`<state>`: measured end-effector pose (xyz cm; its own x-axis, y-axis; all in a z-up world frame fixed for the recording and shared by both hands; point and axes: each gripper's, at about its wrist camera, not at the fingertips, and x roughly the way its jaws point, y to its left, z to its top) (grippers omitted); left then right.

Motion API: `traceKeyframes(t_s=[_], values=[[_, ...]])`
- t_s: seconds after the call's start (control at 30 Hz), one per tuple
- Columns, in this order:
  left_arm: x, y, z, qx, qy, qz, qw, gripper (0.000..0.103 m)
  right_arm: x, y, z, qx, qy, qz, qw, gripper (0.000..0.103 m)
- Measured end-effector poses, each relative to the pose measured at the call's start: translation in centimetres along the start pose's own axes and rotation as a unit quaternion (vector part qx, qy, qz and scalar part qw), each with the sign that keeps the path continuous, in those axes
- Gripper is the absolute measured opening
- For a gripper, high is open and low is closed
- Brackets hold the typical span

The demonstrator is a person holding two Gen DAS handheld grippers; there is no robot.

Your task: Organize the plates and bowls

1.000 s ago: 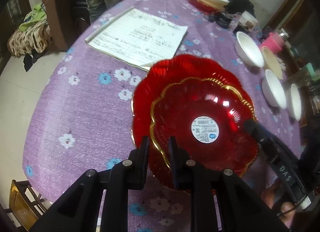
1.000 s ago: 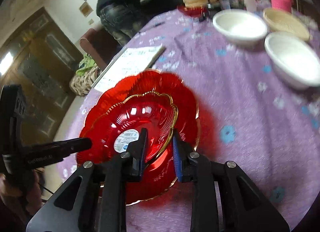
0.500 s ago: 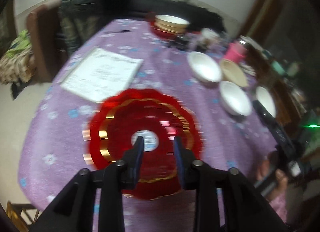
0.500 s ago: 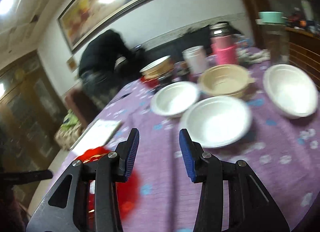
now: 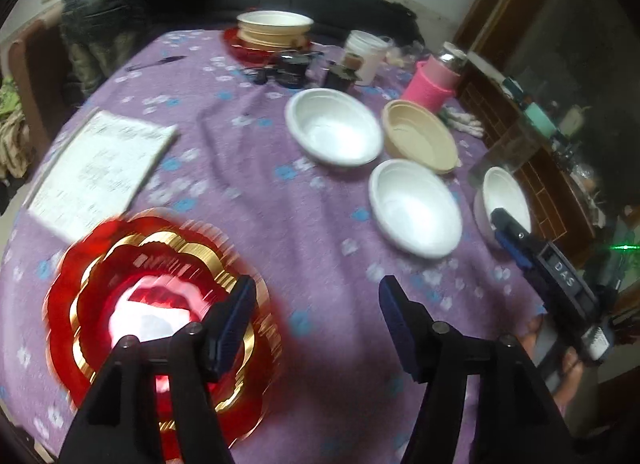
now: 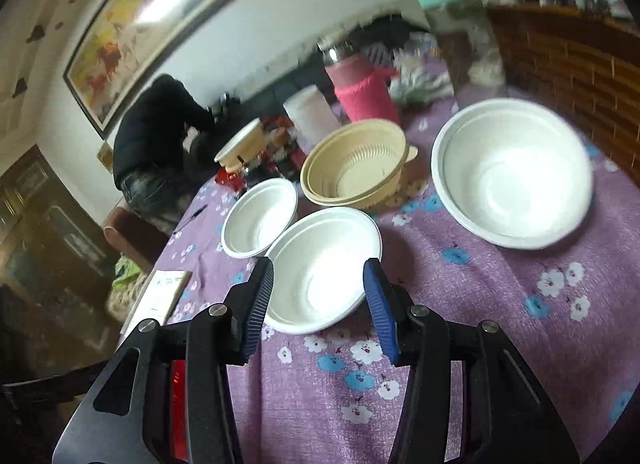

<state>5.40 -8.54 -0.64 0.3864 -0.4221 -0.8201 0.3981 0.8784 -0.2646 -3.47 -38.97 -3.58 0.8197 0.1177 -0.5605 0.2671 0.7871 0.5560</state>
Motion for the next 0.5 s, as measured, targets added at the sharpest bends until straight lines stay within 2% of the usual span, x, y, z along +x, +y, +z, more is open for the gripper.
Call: traceKeyframes(t_s=[0.03, 0.1, 0.17, 0.23, 0.33, 0.5], values=[[0.8, -0.6, 1.1, 0.001, 0.004, 0.012, 0.9999, 0.065, 0.5, -0.5, 1.0, 0.018, 0.021, 0.013, 1.000, 0.047], [2.4, -2.0, 3.1, 0.006, 0.018, 0.032, 0.9993, 0.067, 1.9, -1.1, 2.6, 0.039, 0.057, 0.017, 0.997, 0.054], [3.8, -3.0, 4.3, 0.001, 0.033, 0.028, 0.9991, 0.067, 3.1, -1.1, 3.7, 0.043, 0.080, 0.010, 0.996, 0.057], [5.1, -3.8, 5.2, -0.009, 0.037, 0.030, 0.9988, 0.067, 3.9, -0.9, 4.6, 0.019, 0.087, -0.002, 0.996, 0.062], [6.9, -4.4, 5.9, -0.027, 0.038, 0.034, 0.9984, 0.067, 4.8, -1.1, 5.2, -0.002, 0.088, 0.004, 0.996, 0.062], [9.6, -4.9, 6.2, -0.050, 0.062, 0.032, 0.9963, 0.067, 6.0, -3.0, 4.7, 0.014, 0.121, 0.013, 0.992, 0.062]])
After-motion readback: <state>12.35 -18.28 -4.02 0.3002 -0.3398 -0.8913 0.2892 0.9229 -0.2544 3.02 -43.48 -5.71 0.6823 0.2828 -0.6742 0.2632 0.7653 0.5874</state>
